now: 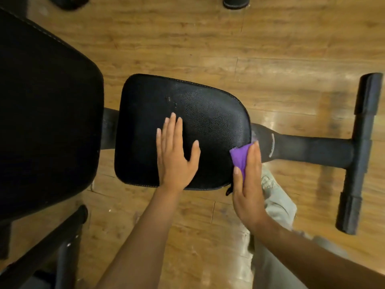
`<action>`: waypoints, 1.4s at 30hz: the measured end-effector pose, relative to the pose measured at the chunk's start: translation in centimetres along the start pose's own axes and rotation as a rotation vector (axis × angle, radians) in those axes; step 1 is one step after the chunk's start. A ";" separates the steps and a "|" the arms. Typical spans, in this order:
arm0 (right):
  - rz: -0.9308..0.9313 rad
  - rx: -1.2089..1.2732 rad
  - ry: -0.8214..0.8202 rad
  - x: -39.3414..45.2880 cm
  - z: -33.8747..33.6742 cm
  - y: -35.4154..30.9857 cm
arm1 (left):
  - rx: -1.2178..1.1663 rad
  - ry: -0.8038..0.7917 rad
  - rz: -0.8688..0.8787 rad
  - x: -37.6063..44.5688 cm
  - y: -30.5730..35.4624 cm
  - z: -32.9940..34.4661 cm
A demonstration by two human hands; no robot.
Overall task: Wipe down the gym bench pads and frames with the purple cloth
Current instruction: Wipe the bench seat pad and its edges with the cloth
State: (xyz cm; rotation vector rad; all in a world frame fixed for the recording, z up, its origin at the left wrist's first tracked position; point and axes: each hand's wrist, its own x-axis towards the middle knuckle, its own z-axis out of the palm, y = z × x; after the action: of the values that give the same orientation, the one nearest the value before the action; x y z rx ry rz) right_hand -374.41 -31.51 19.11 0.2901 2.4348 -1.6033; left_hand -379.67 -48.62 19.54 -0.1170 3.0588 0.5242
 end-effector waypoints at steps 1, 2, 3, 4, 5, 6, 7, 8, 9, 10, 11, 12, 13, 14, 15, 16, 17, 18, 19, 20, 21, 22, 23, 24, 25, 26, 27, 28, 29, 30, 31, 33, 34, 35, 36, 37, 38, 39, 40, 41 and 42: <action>-0.005 0.010 0.014 -0.6 0.4 0.1 | 0.021 -0.016 0.000 -1.1 -0.5 0.4; -0.014 0.022 0.029 -0.8 0.7 0.1 | 0.044 -0.027 -0.001 -1.9 -0.9 0.6; -0.029 0.031 0.046 -0.6 0.8 0.2 | 0.066 -0.026 0.003 -2.3 -1.2 0.8; -0.038 0.041 0.059 0.0 0.8 0.2 | 0.083 -0.013 0.010 -2.5 -1.4 1.0; -0.031 0.049 0.078 0.9 0.7 0.4 | 0.089 0.003 0.014 -2.5 -1.4 1.1; -0.008 0.055 0.103 2.1 0.4 0.5 | 0.087 0.014 0.015 -2.5 -1.3 1.2; 0.028 0.064 0.131 3.5 0.2 0.6 | 0.083 0.022 0.013 -2.5 -1.3 1.3; 0.063 0.076 0.160 5.0 0.1 0.6 | 0.078 0.030 0.015 -2.5 -1.4 1.4; 0.083 0.089 0.192 6.3 0.1 0.5 | 0.073 0.039 0.023 -2.6 -1.6 1.4; 0.090 0.101 0.224 7.2 0.2 0.4 | 0.072 0.048 0.032 -2.6 -1.7 1.5; 0.095 0.115 0.256 7.4 0.3 0.4 | 0.071 0.059 0.040 -2.6 -1.8 1.6; 0.102 0.127 0.280 7.0 0.6 0.3 | 0.071 0.069 0.045 -2.5 -1.9 1.7; 0.097 0.132 0.297 6.1 1.0 0.3 | 0.071 0.079 0.049 -2.5 -2.0 1.7; 0.081 0.133 0.312 4.8 1.5 0.3 | 0.070 0.086 0.055 -2.5 -2.0 1.7; 0.059 0.131 0.329 3.3 2.2 0.4 | 0.066 0.093 0.061 -2.4 -2.0 1.8; 0.040 0.125 0.343 1.7 3.0 0.5 | 0.061 0.101 0.069 -2.4 -2.0 1.8; 0.029 0.113 0.352 0.2 3.9 0.6 | 0.055 0.110 0.078 -2.4 -2.0 1.8; 0.024 0.100 0.355 -1.1 4.7 0.7 | 0.051 0.118 0.087 -2.4 -2.1 1.9; 0.022 0.089 0.359 -2.0 5.5 0.7 | 0.052 0.127 0.095 -2.4 -2.2 1.9; 0.024 0.081 0.363 -2.5 6.2 0.6 | 0.055 0.133 0.101 -2.3 -2.2 2.0; 0.025 0.071 0.368 -2.7 6.5 0.5 | 0.058 0.137 0.103 -2.3 -2.2 2.0; 0.020 0.062 0.372 -2.5 6.5 0.4 | 0.059 0.140 0.104 -2.3 -2.2 2.0; 0.014 0.057 0.377 -2.1 6.4 0.4 | 0.058 0.143 0.109 -2.3 -2.2 2.1; 0.015 0.059 0.379 -1.7 6.1 0.5 | 0.057 0.144 0.116 -2.3 -2.2 2.1; 0.020 0.066 0.379 -1.1 5.6 0.5 | 0.057 0.142 0.120 -2.3 -2.2 2.1; 0.032 0.078 0.378 -0.3 5.0 0.6 | 0.059 0.140 0.117 -2.3 -2.2 2.1; 0.052 0.088 0.381 0.5 4.4 0.6 | 0.064 0.139 0.113 -2.3 -2.3 2.1; 0.076 0.090 0.393 1.5 3.9 0.8 | 0.069 0.139 0.111 -2.3 -2.3 2.1; 0.095 0.090 0.417 2.4 3.4 0.9 | 0.074 0.139 0.111 -2.3 -2.3 2.1; 0.107 0.098 0.449 3.1 3.2 0.9 | 0.076 0.141 0.115 -2.3 -2.3 2.1; 0.119 0.116 0.485 3.2 3.5 0.8 | 0.076 0.146 0.118 -2.3 -2.2 2.1; 0.151 0.154 0.544 1.5 5.2 0.4 | 0.068 0.154 0.128 -2.4 -2.3 2.1; 0.162 0.161 0.557 -0.2 6.6 0.0 | 0.066 0.158 0.138 -2.4 -2.3 2.2; 0.167 0.170 0.554 -2.0 8.2 -0.4 | 0.064 0.163 0.145 -2.4 -2.3 2.2; 0.170 0.183 0.545 -3.5 9.8 -0.7 | 0.058 0.164 0.144 -2.3 -2.4 2.2; 0.175 0.200 0.542 -4.5 11.1 -0.8 | 0.045 0.165 0.139 -2.2 -2.5 2.2; 0.182 0.210 0.549 -4.9 12.1 -0.7 | 0.030 0.167 0.136 -2.2 -2.5 2.2; 0.188 0.218 0.560 -4.9 12.5 -0.6 | 0.015 0.168 0.137 -2.2 -2.6 2.2; 0.185 0.226 0.576 -4.6 12.6 -0.6 | -0.001 0.165 0.143 -2.3 -2.7 2.2; 0.171 0.232 0.593 -4.3 12.3 -0.6 | -0.018 0.163 0.152 -2.4 -2.7 2.2; 0.153 0.231 0.601 -3.9 11.7 -0.6 | -0.026 0.165 0.159 -2.3 -2.7 2.2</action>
State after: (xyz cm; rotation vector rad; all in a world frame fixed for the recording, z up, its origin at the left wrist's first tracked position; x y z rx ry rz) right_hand -370.09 -42.68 16.27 1.1121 2.5233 -1.9379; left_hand -377.07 -50.29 16.66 0.0884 3.2416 0.5916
